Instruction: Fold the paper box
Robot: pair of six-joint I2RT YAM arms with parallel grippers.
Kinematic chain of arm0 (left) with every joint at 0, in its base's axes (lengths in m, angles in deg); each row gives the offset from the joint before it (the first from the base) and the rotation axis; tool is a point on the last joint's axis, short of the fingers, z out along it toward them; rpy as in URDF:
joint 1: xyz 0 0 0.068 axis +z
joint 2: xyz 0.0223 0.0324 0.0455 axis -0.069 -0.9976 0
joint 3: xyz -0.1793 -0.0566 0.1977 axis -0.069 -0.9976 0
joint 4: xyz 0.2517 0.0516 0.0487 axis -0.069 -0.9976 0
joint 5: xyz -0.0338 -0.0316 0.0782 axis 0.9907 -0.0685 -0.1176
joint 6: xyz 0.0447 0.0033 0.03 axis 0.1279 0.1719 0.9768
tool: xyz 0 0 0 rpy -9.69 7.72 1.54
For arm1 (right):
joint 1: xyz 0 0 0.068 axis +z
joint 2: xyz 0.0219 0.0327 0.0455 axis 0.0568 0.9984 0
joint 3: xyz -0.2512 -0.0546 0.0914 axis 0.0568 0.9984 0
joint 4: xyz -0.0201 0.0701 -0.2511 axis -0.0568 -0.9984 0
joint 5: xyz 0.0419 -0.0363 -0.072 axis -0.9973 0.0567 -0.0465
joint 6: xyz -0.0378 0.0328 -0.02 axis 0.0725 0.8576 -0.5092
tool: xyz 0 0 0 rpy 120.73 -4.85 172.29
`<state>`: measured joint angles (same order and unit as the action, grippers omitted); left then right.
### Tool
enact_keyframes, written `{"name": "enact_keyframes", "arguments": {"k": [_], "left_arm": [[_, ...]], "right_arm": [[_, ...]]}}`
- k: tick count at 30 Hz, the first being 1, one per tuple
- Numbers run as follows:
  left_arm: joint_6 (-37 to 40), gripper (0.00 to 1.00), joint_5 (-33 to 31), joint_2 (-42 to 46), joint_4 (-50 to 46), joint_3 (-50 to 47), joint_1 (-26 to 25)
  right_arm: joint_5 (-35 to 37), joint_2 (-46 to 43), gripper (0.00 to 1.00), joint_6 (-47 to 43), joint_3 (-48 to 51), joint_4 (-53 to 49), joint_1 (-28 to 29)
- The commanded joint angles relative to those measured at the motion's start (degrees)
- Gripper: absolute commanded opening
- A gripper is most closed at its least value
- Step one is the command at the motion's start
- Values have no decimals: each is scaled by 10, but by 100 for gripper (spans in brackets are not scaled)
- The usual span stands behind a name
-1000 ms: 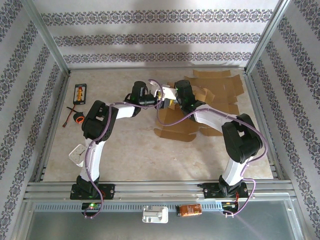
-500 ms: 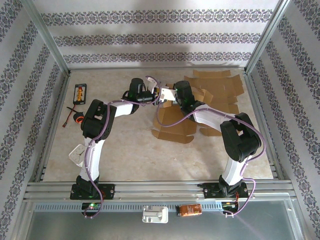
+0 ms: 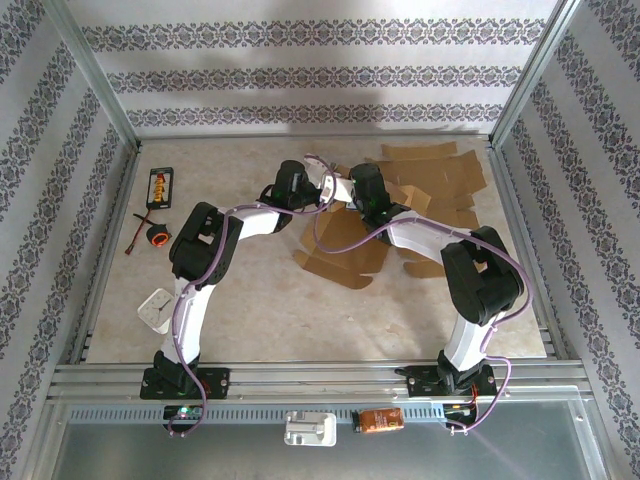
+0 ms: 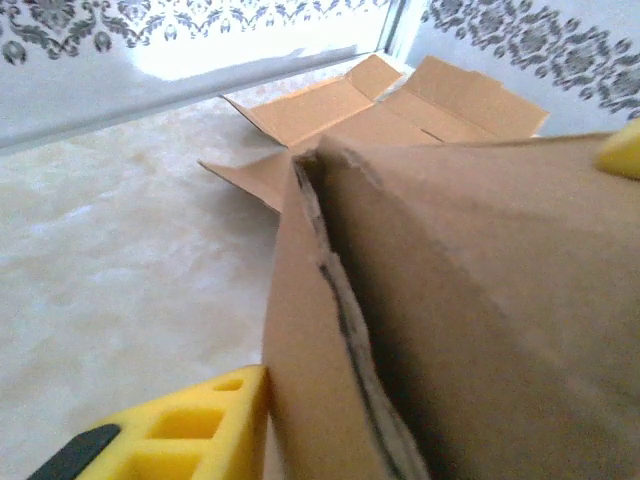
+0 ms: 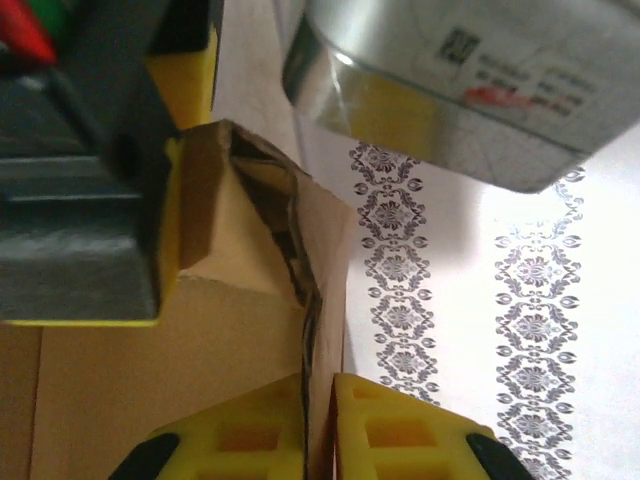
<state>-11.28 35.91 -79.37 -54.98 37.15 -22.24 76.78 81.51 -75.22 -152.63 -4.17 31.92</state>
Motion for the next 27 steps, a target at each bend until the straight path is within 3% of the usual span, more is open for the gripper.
{"name": "enact_keyframes", "arguments": {"k": [1,4,6,9,12,14,17,19,23,27], "left_arm": [[-8,23,-62,-4,6,12,-8],[10,16,-56,-6,-10,16,-8],[21,11,-50,-8,-19,18,-9],[34,8,-32,-9,-18,15,-8],[49,8,-5,-9,-13,10,-8],[62,8,14,-7,-13,9,-8],[90,8,47,-1,-16,4,-9],[110,7,69,3,-25,4,-8],[142,6,99,8,-50,8,-8],[156,6,111,9,-67,16,-8]], "right_arm": [[-60,-29,17,53,16,-57,13],[-97,-54,32,100,4,-116,12],[-124,-75,50,138,-7,-156,10],[-171,-116,68,219,-24,-202,1],[-246,-155,85,347,-42,-230,-28],[-315,-168,96,479,-69,-249,-70],[-418,-138,94,660,-153,-325,-147],[-442,-95,91,728,-231,-418,-176],[-482,-8,87,750,-340,-571,-195],[-529,46,83,750,-366,-625,-194]]}}
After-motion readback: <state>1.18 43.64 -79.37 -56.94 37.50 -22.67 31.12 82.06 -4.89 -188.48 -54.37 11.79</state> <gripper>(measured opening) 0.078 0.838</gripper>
